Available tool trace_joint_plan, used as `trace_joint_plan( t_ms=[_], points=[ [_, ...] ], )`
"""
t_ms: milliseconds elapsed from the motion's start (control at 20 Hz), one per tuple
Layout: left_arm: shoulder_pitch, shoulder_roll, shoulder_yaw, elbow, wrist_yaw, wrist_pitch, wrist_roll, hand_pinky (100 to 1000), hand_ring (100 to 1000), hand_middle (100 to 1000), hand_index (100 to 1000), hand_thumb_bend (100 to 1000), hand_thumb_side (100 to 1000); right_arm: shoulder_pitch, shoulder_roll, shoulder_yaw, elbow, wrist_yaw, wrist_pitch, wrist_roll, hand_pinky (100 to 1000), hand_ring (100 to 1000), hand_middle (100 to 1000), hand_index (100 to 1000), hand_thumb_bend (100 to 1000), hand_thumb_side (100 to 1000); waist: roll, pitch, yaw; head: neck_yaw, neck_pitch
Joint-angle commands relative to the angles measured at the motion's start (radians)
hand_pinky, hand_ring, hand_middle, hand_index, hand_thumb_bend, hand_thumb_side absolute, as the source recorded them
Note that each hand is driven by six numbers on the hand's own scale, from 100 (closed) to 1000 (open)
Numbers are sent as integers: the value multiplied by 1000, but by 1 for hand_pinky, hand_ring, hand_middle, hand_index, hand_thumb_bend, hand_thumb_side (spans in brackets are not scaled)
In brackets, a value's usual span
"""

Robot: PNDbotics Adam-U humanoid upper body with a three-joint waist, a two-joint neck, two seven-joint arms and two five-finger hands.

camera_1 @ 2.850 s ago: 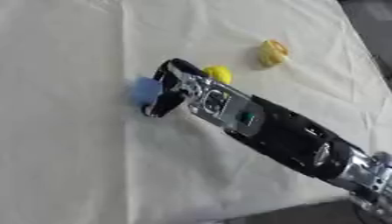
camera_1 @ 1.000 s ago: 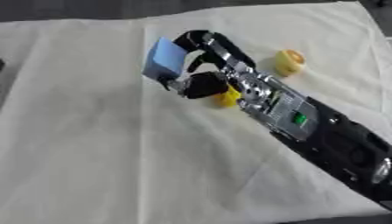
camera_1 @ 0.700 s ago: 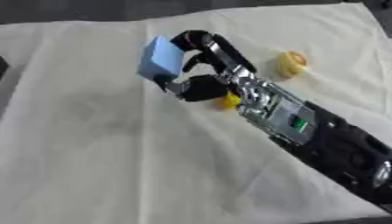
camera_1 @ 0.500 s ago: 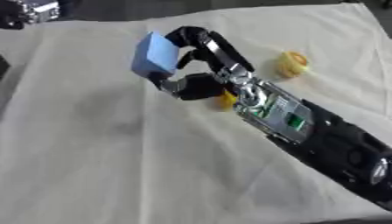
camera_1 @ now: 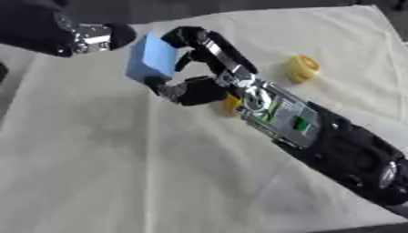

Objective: Pick up the objects with one hand, pass them to the other hand, and then place them into the box on the other side of the table.

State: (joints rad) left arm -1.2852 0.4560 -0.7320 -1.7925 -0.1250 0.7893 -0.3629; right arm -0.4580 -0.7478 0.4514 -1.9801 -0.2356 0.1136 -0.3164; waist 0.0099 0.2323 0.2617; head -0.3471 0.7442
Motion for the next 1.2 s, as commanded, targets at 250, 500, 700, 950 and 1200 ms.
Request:
trace_joint_plan(
  t_ms=[250,500,700,950,1200],
  points=[
    [-19,2,-2,9,-74,-48,-105,844,871,808,861,731,501,-14,-14,-6,-20,-13,-38,36,574,762,503,608,100,100,-1,-5,-2,-4,-14],
    [-9,7,-1,17,-153,-87,-195,853,874,812,859,782,494,-9,-16,-9,-20,-10,-47,50,573,759,502,606,100,100,0,-6,-2,-7,-18],
    [5,10,5,31,-210,-103,-250,855,876,814,855,735,414,-2,-16,-10,-20,7,-51,57,570,752,502,605,100,100,-1,-7,-7,-8,-16],
    [17,-1,1,64,-246,-104,-270,858,881,817,857,697,330,0,-21,-8,-20,32,-65,66,575,750,501,606,100,100,-4,-8,-10,-6,-14],
    [24,-15,-12,100,-266,-112,-264,854,878,815,854,692,327,6,-34,-8,-20,79,-113,92,579,748,501,607,100,100,-6,-11,-13,-9,-5]
  ],
)
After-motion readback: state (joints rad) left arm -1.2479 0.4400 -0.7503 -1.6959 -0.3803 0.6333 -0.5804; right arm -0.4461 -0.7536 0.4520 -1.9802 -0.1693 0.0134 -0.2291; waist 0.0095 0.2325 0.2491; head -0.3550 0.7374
